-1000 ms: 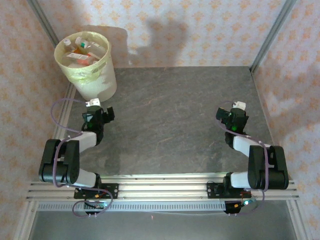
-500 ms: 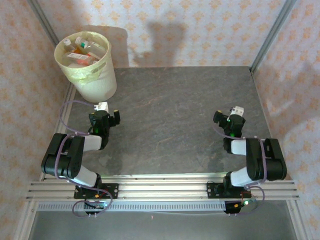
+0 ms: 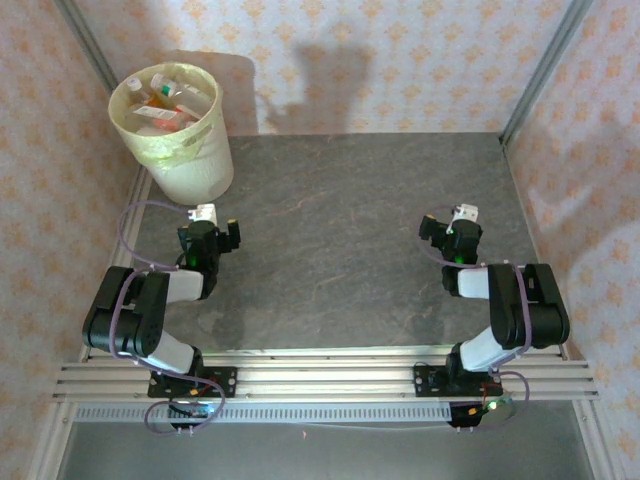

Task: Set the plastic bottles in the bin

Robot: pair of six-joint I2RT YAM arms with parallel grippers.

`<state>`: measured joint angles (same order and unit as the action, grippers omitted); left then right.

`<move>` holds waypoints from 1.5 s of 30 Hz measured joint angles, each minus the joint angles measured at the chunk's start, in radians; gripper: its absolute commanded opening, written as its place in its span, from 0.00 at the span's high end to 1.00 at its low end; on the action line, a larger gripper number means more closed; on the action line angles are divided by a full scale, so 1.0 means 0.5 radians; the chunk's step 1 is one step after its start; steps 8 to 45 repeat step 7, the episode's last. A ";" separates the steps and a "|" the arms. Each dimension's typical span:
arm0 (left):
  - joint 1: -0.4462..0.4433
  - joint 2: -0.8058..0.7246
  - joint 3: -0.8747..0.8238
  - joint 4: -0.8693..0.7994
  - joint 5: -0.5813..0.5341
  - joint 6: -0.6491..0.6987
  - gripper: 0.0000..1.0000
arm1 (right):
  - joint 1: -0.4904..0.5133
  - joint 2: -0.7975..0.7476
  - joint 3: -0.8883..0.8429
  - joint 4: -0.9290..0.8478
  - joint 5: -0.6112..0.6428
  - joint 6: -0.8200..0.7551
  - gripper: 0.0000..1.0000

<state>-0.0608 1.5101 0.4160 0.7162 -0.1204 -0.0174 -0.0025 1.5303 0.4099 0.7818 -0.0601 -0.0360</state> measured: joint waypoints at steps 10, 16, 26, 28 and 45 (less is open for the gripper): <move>0.000 0.000 0.000 0.000 0.000 0.000 0.00 | 0.000 0.000 0.000 -0.009 0.000 -0.005 0.01; 0.000 0.000 0.000 0.000 0.000 0.000 0.00 | 0.000 0.000 0.000 -0.009 0.000 -0.005 0.01; 0.000 0.000 0.000 0.000 0.000 0.000 0.00 | 0.000 0.000 0.000 -0.009 0.000 -0.005 0.01; 0.000 0.000 0.000 0.000 0.000 0.000 0.00 | 0.000 0.000 0.000 -0.009 0.000 -0.005 0.01; 0.000 0.000 0.000 0.000 0.000 0.000 0.00 | 0.000 0.000 0.000 -0.009 0.000 -0.005 0.01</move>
